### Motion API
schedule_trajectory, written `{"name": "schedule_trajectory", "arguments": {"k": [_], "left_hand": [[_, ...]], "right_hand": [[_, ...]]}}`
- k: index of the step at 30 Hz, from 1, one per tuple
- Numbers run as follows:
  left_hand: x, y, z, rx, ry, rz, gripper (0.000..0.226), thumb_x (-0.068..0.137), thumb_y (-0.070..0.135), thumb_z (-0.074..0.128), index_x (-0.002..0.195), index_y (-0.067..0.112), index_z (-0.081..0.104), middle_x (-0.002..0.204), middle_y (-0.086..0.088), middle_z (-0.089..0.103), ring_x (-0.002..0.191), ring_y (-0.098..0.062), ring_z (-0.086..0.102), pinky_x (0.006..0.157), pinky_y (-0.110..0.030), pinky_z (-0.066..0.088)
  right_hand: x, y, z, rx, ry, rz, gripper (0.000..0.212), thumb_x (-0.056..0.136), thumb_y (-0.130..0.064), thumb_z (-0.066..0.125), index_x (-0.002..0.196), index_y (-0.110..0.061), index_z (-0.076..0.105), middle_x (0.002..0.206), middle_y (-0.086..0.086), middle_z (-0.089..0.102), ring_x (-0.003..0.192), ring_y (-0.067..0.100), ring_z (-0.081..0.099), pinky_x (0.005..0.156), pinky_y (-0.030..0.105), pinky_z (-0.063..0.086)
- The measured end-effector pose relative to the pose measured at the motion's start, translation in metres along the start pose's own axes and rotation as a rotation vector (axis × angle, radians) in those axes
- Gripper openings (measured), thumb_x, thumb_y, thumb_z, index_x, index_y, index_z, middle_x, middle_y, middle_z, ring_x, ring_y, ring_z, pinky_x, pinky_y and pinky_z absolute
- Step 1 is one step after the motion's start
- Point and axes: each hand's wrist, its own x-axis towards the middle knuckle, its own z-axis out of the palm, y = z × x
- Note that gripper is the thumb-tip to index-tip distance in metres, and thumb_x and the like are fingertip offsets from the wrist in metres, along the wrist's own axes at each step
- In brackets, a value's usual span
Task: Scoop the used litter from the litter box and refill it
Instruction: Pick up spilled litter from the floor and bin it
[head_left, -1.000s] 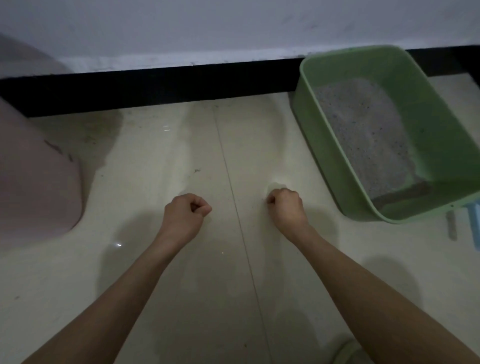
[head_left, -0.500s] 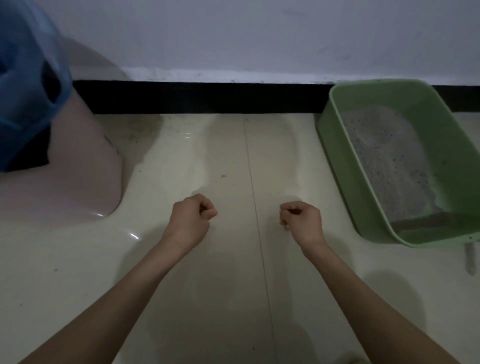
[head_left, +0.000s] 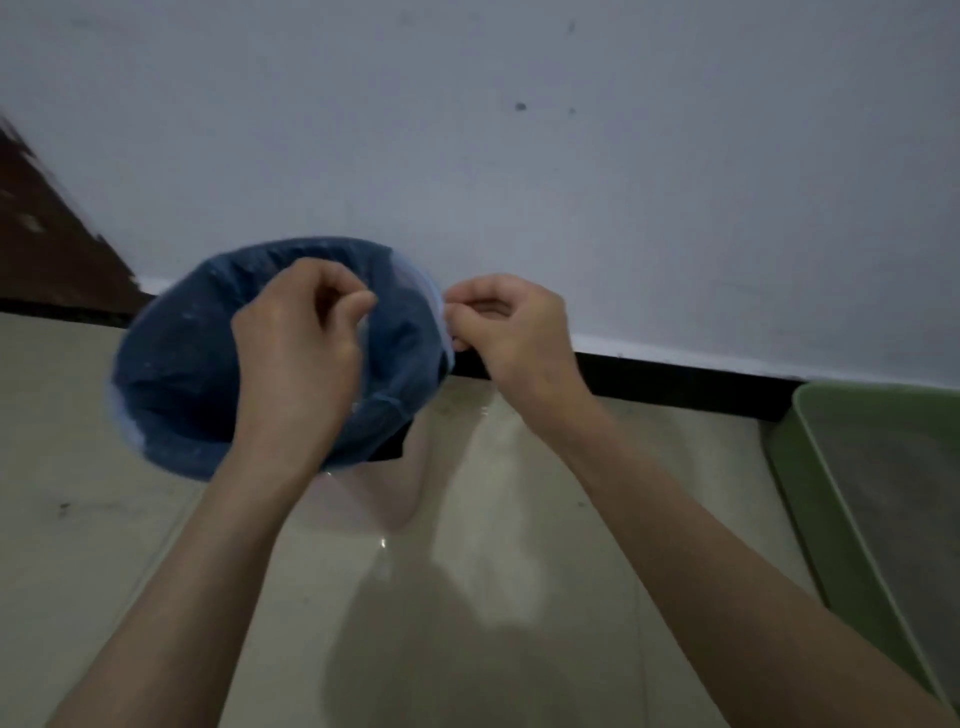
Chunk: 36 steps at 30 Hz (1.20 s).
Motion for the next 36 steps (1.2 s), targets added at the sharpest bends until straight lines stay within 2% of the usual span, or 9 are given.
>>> {"name": "schedule_trajectory", "arguments": {"k": [4, 7, 11, 15, 18, 22, 25, 29, 36], "left_hand": [[0.02, -0.05, -0.023, 0.295, -0.318, -0.199, 0.038, 0.09, -0.002, 0.048, 0.126, 0.008, 0.053, 0.118, -0.013, 0.062, 0.106, -0.026, 0.056, 0.095, -0.031, 0.04], [0.017, -0.061, -0.028, 0.452, -0.362, -0.161, 0.042, 0.091, 0.011, 0.052, 0.133, 0.019, 0.048, 0.122, -0.009, 0.059, 0.113, -0.032, 0.049, 0.096, -0.047, 0.036], [0.009, -0.052, -0.02, 0.292, -0.156, -0.049, 0.01, 0.086, 0.016, 0.061, 0.084, 0.025, 0.057, 0.083, 0.007, 0.058, 0.087, -0.021, 0.057, 0.089, -0.047, 0.043], [-0.009, -0.029, -0.001, 0.074, -0.074, 0.033, 0.007, 0.085, 0.013, 0.062, 0.089, 0.015, 0.057, 0.083, 0.009, 0.056, 0.08, -0.011, 0.056, 0.077, -0.011, 0.041], [-0.035, -0.008, 0.021, -0.071, -0.08, 0.106, 0.007, 0.086, 0.023, 0.064, 0.085, 0.016, 0.061, 0.075, 0.009, 0.062, 0.071, -0.008, 0.059, 0.074, -0.022, 0.045], [-0.086, -0.002, 0.08, -0.133, -0.393, 0.123, 0.028, 0.088, 0.042, 0.054, 0.082, 0.017, 0.065, 0.071, 0.004, 0.066, 0.062, -0.01, 0.055, 0.065, -0.024, 0.045], [-0.146, -0.023, 0.134, 0.034, -0.731, 0.102, 0.033, 0.094, 0.04, 0.042, 0.092, 0.017, 0.066, 0.087, -0.002, 0.07, 0.081, -0.023, 0.063, 0.073, -0.036, 0.05], [-0.223, -0.052, 0.182, 0.115, -0.973, 0.258, 0.041, 0.085, 0.03, 0.036, 0.097, 0.012, 0.07, 0.094, -0.006, 0.07, 0.086, -0.025, 0.067, 0.072, -0.031, 0.055], [-0.274, -0.057, 0.234, 0.402, -1.09, 0.697, 0.053, 0.083, 0.034, 0.032, 0.119, 0.007, 0.062, 0.128, -0.008, 0.059, 0.116, -0.029, 0.057, 0.09, -0.051, 0.047]], "right_hand": [[0.02, 0.001, 0.049, -0.548, -0.299, -0.128, 0.021, 0.091, -0.011, 0.055, 0.106, -0.011, 0.07, 0.111, 0.004, 0.069, 0.103, 0.016, 0.061, 0.091, 0.02, 0.044], [0.017, 0.001, 0.059, -0.649, -0.329, -0.2, 0.022, 0.091, -0.012, 0.056, 0.108, -0.011, 0.069, 0.114, 0.003, 0.066, 0.11, 0.018, 0.056, 0.098, 0.024, 0.039], [0.01, 0.006, 0.056, -0.554, -0.256, -0.19, 0.009, 0.086, -0.007, 0.061, 0.092, -0.008, 0.068, 0.078, -0.005, 0.055, 0.082, 0.011, 0.054, 0.086, 0.028, 0.047], [-0.002, 0.019, 0.029, -0.336, -0.183, -0.188, 0.026, 0.083, -0.01, 0.066, 0.109, -0.009, 0.064, 0.097, 0.001, 0.066, 0.089, 0.006, 0.057, 0.085, 0.017, 0.046], [-0.019, 0.041, -0.009, -0.288, -0.018, -0.1, 0.028, 0.086, -0.011, 0.062, 0.114, -0.013, 0.062, 0.105, -0.002, 0.065, 0.09, 0.003, 0.056, 0.08, 0.007, 0.039], [-0.061, 0.097, -0.071, -0.344, 0.128, 0.119, 0.022, 0.092, -0.012, 0.055, 0.112, -0.013, 0.063, 0.1, -0.008, 0.061, 0.084, 0.0, 0.054, 0.071, 0.0, 0.039], [-0.11, 0.151, -0.117, -0.459, 0.165, 0.306, 0.024, 0.093, -0.011, 0.053, 0.115, -0.008, 0.063, 0.111, 0.002, 0.064, 0.091, 0.007, 0.055, 0.069, -0.004, 0.037], [-0.179, 0.217, -0.167, -0.661, 0.198, 0.512, 0.028, 0.094, -0.011, 0.049, 0.116, -0.001, 0.063, 0.12, 0.015, 0.062, 0.105, 0.027, 0.06, 0.093, 0.028, 0.045], [-0.252, 0.282, -0.179, -1.099, 0.065, 0.523, 0.053, 0.088, -0.025, 0.035, 0.123, 0.01, 0.054, 0.128, 0.026, 0.056, 0.12, 0.04, 0.053, 0.102, 0.045, 0.032]]}}
